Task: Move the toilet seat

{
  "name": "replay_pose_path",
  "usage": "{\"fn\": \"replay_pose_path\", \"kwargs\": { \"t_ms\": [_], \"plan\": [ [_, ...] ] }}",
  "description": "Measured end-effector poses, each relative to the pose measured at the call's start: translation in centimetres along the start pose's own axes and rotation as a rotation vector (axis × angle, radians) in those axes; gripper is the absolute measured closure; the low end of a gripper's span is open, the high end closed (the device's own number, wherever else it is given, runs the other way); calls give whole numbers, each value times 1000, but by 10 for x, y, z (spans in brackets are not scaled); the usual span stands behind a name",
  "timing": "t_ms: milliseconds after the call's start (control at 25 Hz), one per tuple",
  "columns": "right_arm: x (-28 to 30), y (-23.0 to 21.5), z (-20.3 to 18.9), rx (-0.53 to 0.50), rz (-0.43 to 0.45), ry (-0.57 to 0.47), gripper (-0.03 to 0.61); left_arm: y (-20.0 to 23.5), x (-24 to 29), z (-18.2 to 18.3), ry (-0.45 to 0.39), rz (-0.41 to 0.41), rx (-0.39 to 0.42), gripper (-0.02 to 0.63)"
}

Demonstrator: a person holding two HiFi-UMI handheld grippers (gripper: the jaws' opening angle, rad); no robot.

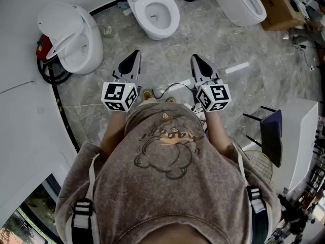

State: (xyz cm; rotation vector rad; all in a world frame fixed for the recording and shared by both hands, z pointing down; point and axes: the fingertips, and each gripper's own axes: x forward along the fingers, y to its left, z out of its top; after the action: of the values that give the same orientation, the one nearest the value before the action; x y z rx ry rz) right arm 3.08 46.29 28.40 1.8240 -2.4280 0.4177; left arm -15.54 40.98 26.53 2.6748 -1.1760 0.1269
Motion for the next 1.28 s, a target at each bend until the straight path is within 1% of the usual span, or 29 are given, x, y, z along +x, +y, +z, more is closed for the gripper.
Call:
{"fn": "replay_pose_path", "kwargs": {
  "t_ms": [160,320,480,640,880,1080,1280],
  "plan": [
    [1,-4,1,1,-1,6,581,0,3,3,-3,11,-10,604],
    [6,0,-3,42,9,5,580,5,5,-1,5,5,-18,604],
    [16,4,-9,48,4,29,580,9,13,-3,19,-28,-2,604],
    [29,13,-18,63,-14,40,580,22,16,-6,19,-59,-3,604],
    [45,22,-28,87,-50,45,580,34,26,-10,29,-137,17,604],
    [56,31,-27,89,-67,45,580,50,32,-13,40,-153,19,604],
    [61,17,-25,90,-99,44,580,53,44,-14,44,-170,16,604]
  ]
}}
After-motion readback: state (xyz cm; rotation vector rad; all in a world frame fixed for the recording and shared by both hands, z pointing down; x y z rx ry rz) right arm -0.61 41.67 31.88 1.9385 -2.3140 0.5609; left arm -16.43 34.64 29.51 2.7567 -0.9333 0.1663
